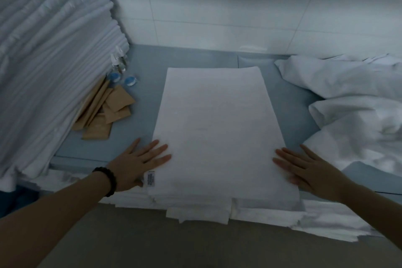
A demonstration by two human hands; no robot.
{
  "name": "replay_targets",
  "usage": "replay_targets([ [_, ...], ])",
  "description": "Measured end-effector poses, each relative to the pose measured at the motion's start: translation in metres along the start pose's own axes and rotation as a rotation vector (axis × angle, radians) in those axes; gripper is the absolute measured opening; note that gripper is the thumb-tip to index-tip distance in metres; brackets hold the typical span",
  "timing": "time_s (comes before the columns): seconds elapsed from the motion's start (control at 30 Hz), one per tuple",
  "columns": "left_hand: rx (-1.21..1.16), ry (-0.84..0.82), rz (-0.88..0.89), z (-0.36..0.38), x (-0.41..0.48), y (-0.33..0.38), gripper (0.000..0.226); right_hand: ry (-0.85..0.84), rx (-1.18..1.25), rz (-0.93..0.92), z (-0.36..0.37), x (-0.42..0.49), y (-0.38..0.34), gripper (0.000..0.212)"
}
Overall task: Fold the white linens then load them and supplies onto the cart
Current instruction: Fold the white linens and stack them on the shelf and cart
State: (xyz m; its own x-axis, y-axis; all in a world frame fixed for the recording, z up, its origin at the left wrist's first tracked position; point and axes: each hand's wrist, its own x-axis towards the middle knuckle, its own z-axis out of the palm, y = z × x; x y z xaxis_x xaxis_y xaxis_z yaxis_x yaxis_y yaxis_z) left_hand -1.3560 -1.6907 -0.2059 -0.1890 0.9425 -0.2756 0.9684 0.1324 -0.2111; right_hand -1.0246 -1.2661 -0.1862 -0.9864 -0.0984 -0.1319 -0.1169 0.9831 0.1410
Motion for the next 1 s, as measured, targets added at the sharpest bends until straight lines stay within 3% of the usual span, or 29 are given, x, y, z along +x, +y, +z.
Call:
replay_targets([
  [0.17, 0.06, 0.259, 0.033, -0.004, -0.002, 0.011, 0.104, -0.085, -0.106, -0.049, -0.004, -0.013, -0.001, 0.093],
  [0.3, 0.069, 0.317, 0.017, -0.001, -0.006, 0.017, 0.1, -0.061, -0.14, -0.015, -0.003, -0.013, -0.016, 0.1],
  [0.5, 0.021, 0.382, 0.028, -0.004, -0.022, 0.029, 0.063, 0.057, -0.143, 0.046, -0.001, -0.028, -0.039, 0.108],
  [0.6, -0.176, 0.487, -0.041, -0.013, -0.034, 0.041, 0.055, 0.125, -0.06, 0.11, -0.008, -0.037, -0.051, 0.103],
  [0.67, -0.396, 0.552, -0.14, -0.023, -0.043, 0.05, 0.047, 0.243, 0.048, 0.167, -0.015, -0.043, -0.063, 0.083],
  [0.73, -0.629, 0.588, -0.198, -0.034, -0.053, 0.058, 0.057, 0.384, 0.222, 0.273, -0.026, -0.048, -0.076, 0.067],
  [0.83, -0.901, 0.589, -0.268, -0.055, -0.068, 0.066, 0.037, 0.511, 0.478, 0.448, -0.051, -0.052, -0.095, 0.061],
  [0.9, -1.076, 0.592, -0.383, -0.071, -0.077, 0.07, 0.041, 0.558, 0.591, 0.538, -0.07, -0.055, -0.106, 0.059],
  [0.93, -1.14, 0.622, -0.439, -0.079, -0.082, 0.072, 0.028, 0.578, 0.637, 0.573, -0.081, -0.056, -0.111, 0.055],
  [0.97, -1.198, 0.647, -0.481, -0.085, -0.088, 0.073, 0.027, 0.593, 0.681, 0.608, -0.091, -0.057, -0.117, 0.05],
  [1.0, -1.238, 0.672, -0.516, -0.091, -0.094, 0.075, 0.045, 0.603, 0.724, 0.643, -0.099, -0.059, -0.123, 0.044],
])
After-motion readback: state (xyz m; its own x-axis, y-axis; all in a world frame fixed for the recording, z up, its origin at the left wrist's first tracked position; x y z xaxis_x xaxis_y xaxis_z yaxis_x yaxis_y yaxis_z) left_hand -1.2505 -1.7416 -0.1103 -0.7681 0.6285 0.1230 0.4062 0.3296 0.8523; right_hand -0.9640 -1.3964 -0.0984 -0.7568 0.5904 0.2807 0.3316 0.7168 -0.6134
